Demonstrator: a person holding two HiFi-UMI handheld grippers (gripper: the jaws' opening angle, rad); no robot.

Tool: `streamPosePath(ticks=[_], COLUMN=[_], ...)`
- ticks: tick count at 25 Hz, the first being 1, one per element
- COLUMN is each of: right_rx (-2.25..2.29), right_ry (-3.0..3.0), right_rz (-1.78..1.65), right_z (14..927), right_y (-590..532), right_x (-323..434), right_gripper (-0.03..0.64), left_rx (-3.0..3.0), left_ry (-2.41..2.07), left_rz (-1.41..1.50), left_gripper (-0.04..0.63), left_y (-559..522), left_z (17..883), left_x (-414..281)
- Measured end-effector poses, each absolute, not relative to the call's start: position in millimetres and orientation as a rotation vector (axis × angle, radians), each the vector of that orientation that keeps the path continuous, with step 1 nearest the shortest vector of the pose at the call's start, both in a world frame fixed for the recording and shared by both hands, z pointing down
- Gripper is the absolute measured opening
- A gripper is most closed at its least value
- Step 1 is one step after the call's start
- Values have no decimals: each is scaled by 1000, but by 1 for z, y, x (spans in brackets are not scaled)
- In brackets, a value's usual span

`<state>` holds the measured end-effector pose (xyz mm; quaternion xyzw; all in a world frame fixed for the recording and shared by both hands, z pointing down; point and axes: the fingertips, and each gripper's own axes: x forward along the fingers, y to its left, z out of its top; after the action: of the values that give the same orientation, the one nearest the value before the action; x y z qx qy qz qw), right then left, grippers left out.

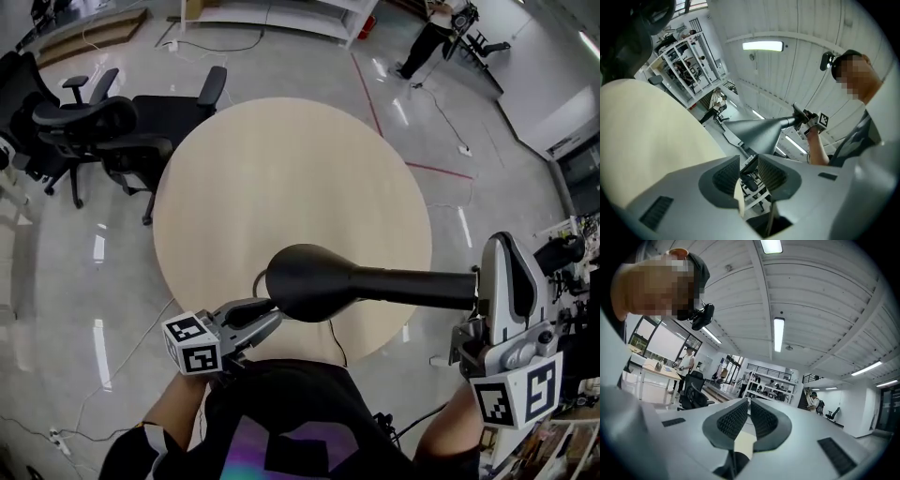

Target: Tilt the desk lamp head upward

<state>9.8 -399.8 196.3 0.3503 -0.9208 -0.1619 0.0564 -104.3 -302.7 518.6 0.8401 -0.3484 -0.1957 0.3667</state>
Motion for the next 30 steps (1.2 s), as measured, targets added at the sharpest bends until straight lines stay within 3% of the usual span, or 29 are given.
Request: streamPosePath(ticks=[5, 30], right_rx=[984, 911], right_ry=[-2782, -2843], right_rz=[-454, -286], right_z=[212, 236], right_y=[-413, -424], right_x=[4, 5], right_gripper=[11, 11], left_rx=[2133, 2119], left_ry=[-874, -740], left_rz=[-568, -739], left_gripper=[172, 164], left_y=[-305, -319], left_z=[521, 493], left_x=[-109, -120])
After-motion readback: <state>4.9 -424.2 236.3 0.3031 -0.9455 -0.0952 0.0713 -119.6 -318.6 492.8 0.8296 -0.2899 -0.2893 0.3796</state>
